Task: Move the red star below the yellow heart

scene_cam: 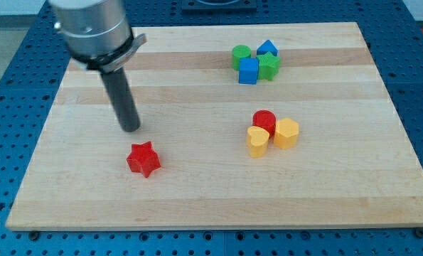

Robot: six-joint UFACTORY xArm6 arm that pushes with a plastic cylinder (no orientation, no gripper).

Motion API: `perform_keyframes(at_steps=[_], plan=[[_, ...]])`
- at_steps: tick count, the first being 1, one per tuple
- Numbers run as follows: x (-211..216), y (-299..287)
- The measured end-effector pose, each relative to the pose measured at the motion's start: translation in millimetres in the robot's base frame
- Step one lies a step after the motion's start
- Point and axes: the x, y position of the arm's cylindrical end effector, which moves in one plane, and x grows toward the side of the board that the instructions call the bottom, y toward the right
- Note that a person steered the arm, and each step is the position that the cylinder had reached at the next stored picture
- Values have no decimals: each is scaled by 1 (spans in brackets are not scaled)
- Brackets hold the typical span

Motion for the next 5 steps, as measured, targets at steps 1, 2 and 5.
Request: perform_keyframes(at_steps=[1, 2, 5], plan=[[31, 0], [55, 36], [61, -14]])
